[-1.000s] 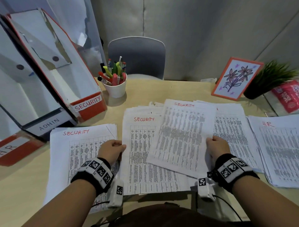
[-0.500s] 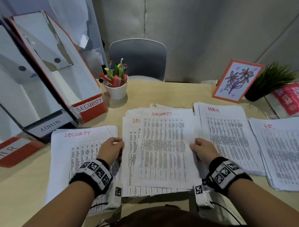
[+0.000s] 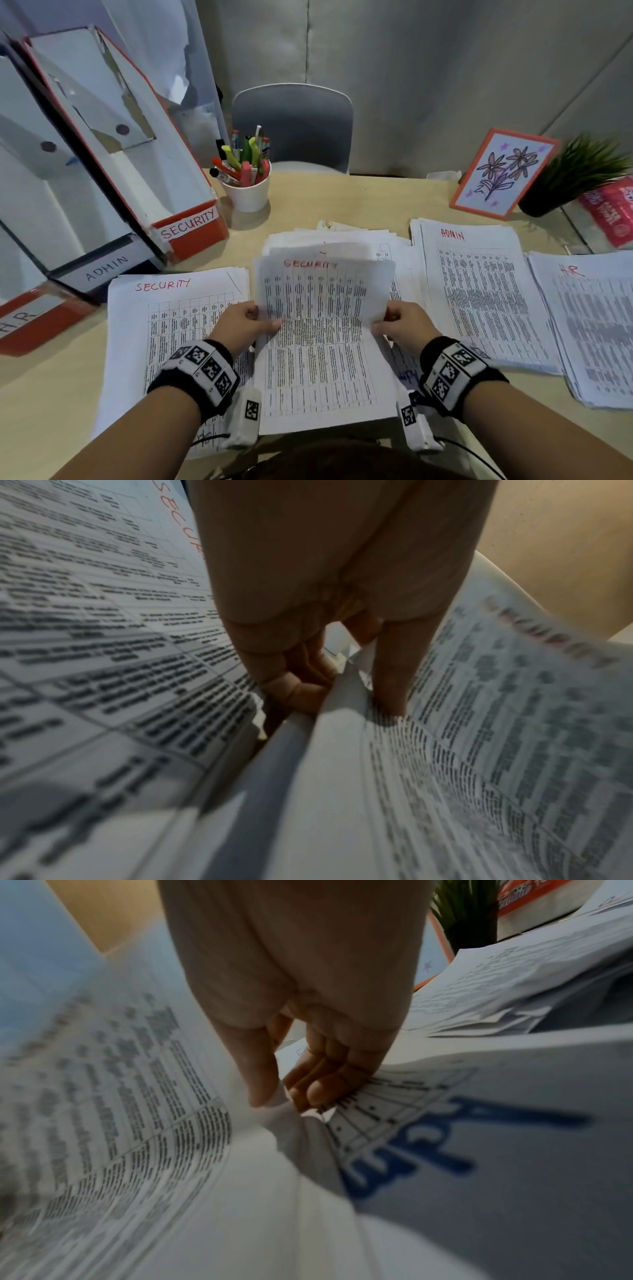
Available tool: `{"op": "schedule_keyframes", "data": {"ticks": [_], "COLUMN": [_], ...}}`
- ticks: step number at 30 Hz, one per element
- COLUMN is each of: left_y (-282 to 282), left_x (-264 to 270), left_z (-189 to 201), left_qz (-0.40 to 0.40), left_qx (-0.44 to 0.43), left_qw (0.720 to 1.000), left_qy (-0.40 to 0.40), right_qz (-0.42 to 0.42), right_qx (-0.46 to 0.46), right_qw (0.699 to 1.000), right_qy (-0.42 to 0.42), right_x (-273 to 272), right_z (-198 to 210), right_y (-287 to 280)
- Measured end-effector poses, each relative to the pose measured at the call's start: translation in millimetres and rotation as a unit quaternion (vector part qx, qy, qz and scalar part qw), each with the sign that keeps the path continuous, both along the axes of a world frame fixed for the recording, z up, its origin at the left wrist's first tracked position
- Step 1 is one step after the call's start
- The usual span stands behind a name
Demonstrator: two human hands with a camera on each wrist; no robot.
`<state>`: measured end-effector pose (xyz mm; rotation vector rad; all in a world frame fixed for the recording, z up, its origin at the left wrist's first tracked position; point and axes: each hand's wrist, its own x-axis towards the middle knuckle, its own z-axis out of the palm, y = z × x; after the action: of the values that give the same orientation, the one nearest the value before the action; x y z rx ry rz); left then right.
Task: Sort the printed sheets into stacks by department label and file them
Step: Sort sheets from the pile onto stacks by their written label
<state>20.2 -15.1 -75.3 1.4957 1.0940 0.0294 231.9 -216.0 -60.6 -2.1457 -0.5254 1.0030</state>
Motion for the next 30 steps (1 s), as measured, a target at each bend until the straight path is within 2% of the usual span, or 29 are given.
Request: {"op": "schedule_keyframes", "data": {"ticks": [6, 9, 13, 15, 19, 22, 25, 27, 29, 30], "left_y": [-2.5, -3.9, -3.5, -3.4, -0.7, 1.2, -0.3, -1.3, -1.4, -1.6], "left_x": [-2.8, -3.2, -5.8, -7.8, -10.8, -10.9, -9.9, -8.8, -6.7, -5.4], "left_z": [3.8, 9.7, 8.8, 9.4, 10.6, 8.8, 6.9, 6.0, 6.5, 6.9], "left_qz": [-0.063, -0.1, -0.092, -0.069, -0.011, 0.086, 0.132, 0.135, 0.131, 0.129], "left_qx": [0.058, 0.078, 0.087, 0.063, -0.015, -0.07, -0.058, -0.06, -0.061, -0.06], "left_qw": [0.996, 0.992, 0.992, 0.996, 0.999, 0.993, 0.987, 0.986, 0.987, 0.987], "left_qy": [0.008, 0.002, -0.009, -0.013, -0.032, -0.05, -0.067, -0.074, -0.077, -0.079], "right_qz": [-0.058, -0.023, 0.026, 0.035, -0.014, -0.023, -0.066, -0.069, -0.011, -0.006], "right_qx": [0.048, 0.057, 0.002, -0.009, 0.076, 0.093, 0.105, 0.081, -0.051, -0.065], "right_qw": [0.997, 0.997, 0.999, 0.998, 0.997, 0.994, 0.988, 0.99, 0.995, 0.993], "right_qy": [0.028, 0.039, -0.038, -0.045, 0.024, 0.055, 0.091, 0.09, 0.08, 0.097], "right_x": [0.5, 0.6, 7.0, 8.0, 7.6, 9.3, 7.9, 3.4, -3.4, -6.1], "right_z": [-1.9, 3.8, -0.4, -1.3, 2.1, 1.0, 3.6, 10.5, 4.1, -2.6], "right_y": [0.7, -1.6, -4.5, -4.2, -11.3, -13.7, -16.9, -11.7, 1.8, -10.4]}}
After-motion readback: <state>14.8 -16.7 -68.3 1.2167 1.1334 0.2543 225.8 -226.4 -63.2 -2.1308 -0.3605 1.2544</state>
